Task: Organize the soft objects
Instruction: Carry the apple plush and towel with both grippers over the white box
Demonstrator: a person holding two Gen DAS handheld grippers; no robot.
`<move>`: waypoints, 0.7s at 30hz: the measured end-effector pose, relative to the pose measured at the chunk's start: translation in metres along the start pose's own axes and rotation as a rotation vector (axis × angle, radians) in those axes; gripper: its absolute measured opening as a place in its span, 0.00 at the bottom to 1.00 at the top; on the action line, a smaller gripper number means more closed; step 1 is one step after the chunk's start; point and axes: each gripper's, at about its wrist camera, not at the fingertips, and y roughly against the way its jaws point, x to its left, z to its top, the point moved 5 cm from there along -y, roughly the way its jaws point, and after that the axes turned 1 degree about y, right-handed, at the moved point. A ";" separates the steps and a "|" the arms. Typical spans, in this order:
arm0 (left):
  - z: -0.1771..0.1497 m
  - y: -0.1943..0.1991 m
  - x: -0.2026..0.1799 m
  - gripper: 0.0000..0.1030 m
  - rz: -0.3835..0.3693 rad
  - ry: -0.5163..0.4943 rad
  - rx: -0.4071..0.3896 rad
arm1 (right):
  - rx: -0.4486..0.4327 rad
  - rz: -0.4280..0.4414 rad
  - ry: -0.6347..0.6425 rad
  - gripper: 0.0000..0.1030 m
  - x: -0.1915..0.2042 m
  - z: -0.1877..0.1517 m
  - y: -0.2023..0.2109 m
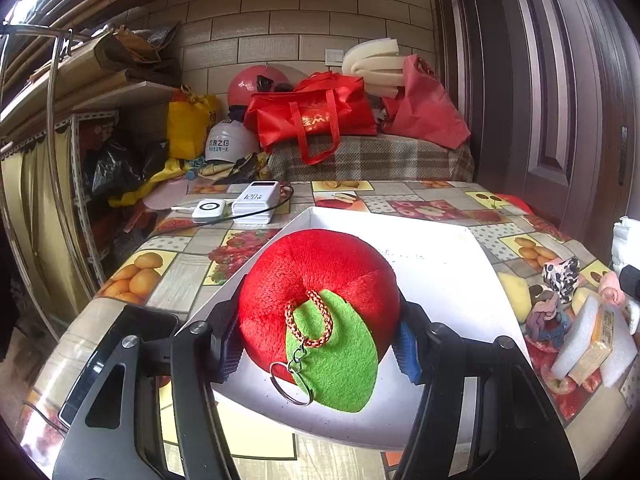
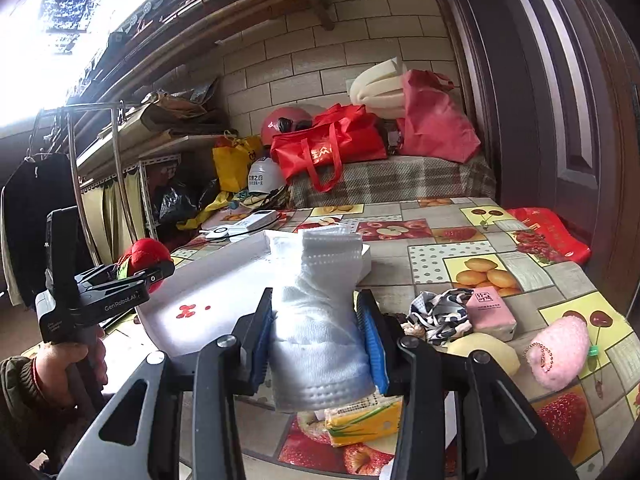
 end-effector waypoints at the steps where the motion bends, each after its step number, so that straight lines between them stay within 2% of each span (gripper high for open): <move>1: 0.000 -0.002 0.003 0.60 -0.002 0.013 0.008 | 0.005 0.009 0.012 0.39 0.005 0.000 -0.003; 11: 0.001 -0.004 -0.001 0.60 -0.002 0.001 0.013 | 0.044 0.039 0.027 0.40 0.024 -0.003 -0.020; 21: 0.005 -0.027 0.005 0.60 0.010 0.033 0.053 | 0.148 0.083 0.030 0.40 0.051 -0.012 -0.065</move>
